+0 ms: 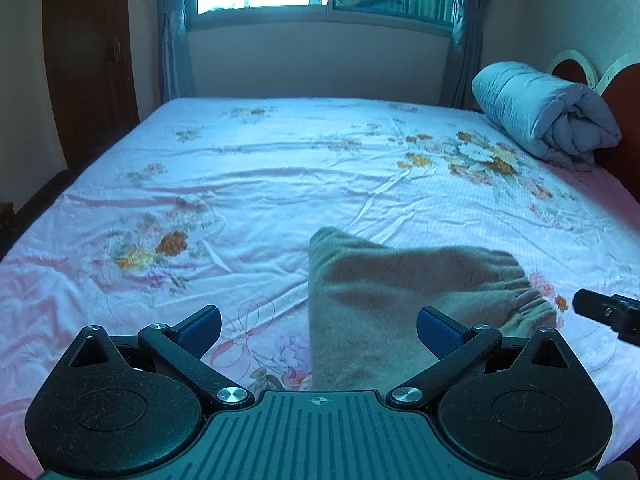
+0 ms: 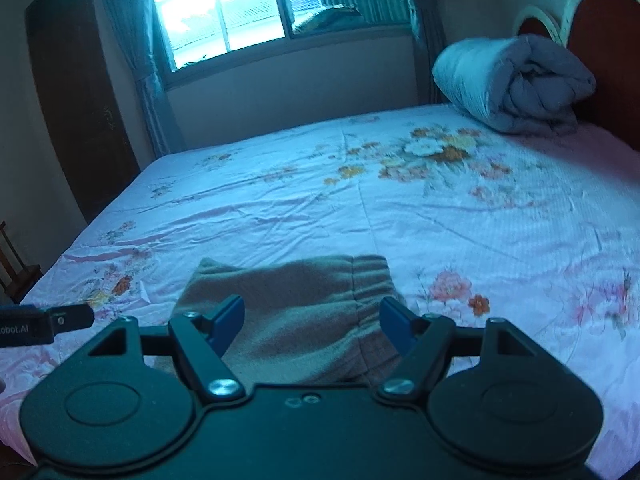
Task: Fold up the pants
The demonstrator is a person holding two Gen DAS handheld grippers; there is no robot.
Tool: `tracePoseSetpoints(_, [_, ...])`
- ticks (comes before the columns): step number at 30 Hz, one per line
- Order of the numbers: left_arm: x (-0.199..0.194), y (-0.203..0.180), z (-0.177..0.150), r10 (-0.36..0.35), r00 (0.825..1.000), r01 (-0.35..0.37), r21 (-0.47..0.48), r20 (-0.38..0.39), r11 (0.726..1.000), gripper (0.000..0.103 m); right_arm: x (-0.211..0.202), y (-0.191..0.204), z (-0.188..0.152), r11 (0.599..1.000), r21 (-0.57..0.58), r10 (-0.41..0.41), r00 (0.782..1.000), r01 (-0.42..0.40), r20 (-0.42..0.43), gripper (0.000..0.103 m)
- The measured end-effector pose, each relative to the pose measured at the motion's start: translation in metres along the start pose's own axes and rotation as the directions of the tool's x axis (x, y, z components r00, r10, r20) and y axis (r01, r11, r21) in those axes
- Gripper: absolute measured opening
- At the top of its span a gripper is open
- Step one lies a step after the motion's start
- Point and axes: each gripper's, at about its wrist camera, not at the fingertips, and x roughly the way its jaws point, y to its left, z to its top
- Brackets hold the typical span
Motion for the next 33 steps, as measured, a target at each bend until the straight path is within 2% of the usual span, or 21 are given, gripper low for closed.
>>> tracePoseSetpoints(6, [0.039, 0.006, -0.011, -0.037, 0.996, 0.036, -0.014, -0.083, 0.999, 0.103, 0.022, -0.023, -0.005, 0.999, 0.021, -0.037, 0.998, 0.038, -0.056, 0.068])
tracePoseSetpoints(9, [0.069, 0.007, -0.015, -0.059, 0.989, 0.055, -0.033, -0.134, 0.998, 0.103, 0.045, -0.039, -0.004, 0.998, 0.047, -0.026, 0.993, 0.031, -0.113, 0.068])
tracePoseSetpoints(14, [0.123, 0.003, -0.017, -0.082, 0.977, 0.075, -0.045, -0.197, 0.996, 0.103, 0.094, -0.071, -0.002, 0.987, 0.162, 0.022, 0.975, 0.014, -0.223, 0.068])
tracePoseSetpoints(17, [0.152, -0.004, -0.018, -0.089, 0.967, 0.084, -0.030, -0.238, 0.996, 0.103, 0.125, -0.087, 0.002, 0.981, 0.189, 0.007, 0.959, 0.049, -0.283, 0.068])
tracePoseSetpoints(18, [0.162, -0.006, -0.018, -0.077, 0.965, 0.073, -0.025, -0.253, 0.997, 0.103, 0.135, -0.092, 0.002, 0.979, 0.198, 0.019, 0.954, 0.042, -0.300, 0.068])
tracePoseSetpoints(20, [0.171, -0.007, -0.018, -0.098, 0.960, 0.090, -0.042, -0.263, 0.995, 0.103, 0.152, -0.102, 0.002, 0.973, 0.230, 0.051, 0.942, 0.029, -0.333, 0.068])
tracePoseSetpoints(24, [0.187, -0.011, -0.018, -0.120, 0.954, 0.109, -0.055, -0.273, 0.993, 0.103, 0.163, -0.119, 0.000, 0.947, 0.321, 0.143, 0.938, -0.036, -0.316, 0.068])
tracePoseSetpoints(27, [0.197, -0.010, -0.021, -0.160, 0.944, 0.141, -0.084, -0.289, 0.986, 0.103, 0.169, -0.130, -0.004, 0.914, 0.397, 0.224, 0.921, -0.084, -0.319, 0.068])
tracePoseSetpoints(33, [0.207, -0.010, -0.024, -0.221, 0.927, 0.195, -0.114, -0.303, 0.974, 0.103, 0.174, -0.140, -0.006, 0.888, 0.446, 0.278, 0.904, -0.113, -0.326, 0.069])
